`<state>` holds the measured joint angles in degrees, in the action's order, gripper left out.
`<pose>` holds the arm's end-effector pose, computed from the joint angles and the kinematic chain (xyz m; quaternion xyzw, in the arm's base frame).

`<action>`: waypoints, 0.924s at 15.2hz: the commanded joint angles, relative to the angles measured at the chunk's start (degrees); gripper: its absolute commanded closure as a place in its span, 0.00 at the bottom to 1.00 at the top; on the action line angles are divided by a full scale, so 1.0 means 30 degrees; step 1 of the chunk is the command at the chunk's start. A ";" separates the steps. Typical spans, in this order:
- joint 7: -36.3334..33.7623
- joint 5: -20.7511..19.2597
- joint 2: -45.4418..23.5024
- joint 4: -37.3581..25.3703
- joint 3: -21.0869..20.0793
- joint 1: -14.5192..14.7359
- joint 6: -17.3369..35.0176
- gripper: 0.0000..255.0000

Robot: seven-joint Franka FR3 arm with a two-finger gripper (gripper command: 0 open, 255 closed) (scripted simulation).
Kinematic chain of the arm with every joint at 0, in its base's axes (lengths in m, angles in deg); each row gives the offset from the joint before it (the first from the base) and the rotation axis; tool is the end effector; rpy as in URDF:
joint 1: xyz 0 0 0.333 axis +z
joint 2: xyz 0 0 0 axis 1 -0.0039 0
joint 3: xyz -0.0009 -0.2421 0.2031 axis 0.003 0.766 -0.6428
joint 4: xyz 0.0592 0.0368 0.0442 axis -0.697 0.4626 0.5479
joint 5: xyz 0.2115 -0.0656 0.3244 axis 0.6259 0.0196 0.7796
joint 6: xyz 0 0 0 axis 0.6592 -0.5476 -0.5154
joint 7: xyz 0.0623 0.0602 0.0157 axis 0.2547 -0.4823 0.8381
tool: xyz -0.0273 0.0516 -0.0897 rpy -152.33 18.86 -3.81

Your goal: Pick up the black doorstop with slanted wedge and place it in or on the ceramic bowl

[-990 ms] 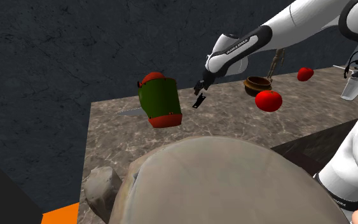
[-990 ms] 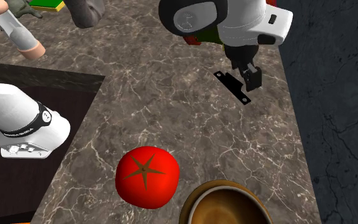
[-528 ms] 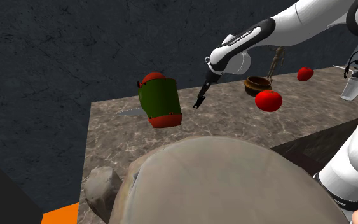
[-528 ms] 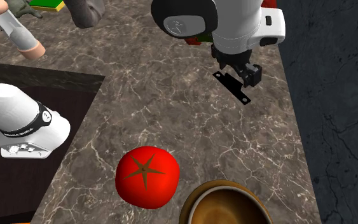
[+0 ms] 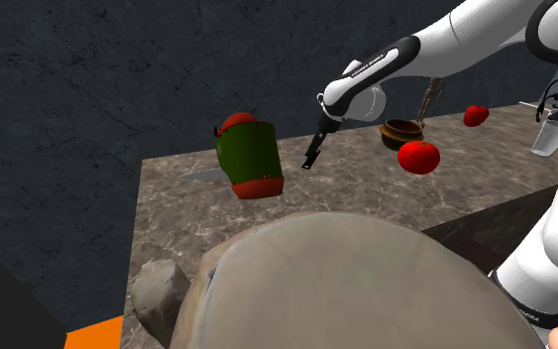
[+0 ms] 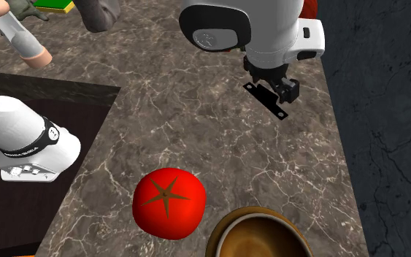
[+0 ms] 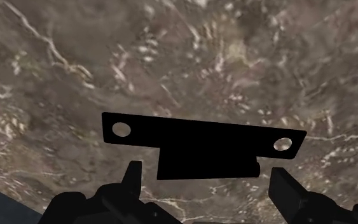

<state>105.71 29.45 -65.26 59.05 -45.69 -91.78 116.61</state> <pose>0.6053 -0.0333 0.3242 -0.9506 -0.2428 -0.1890 0.0415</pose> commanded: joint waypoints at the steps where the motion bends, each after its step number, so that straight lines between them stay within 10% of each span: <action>1: 0.0001 0.0002 -0.0006 -0.0003 -0.0001 0.0000 0.0005 0.00; 3: 0.0001 0.0001 -0.0003 0.0000 -0.0001 0.0000 0.0003 0.00; 4: 0.0001 0.0001 -0.0003 0.0000 -0.0001 0.0000 0.0003 1.00; 14: -0.0132 -0.0124 0.0166 -0.0043 0.0053 0.0029 -0.0200 1.00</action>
<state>105.49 29.28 -64.92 58.93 -45.64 -91.72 116.32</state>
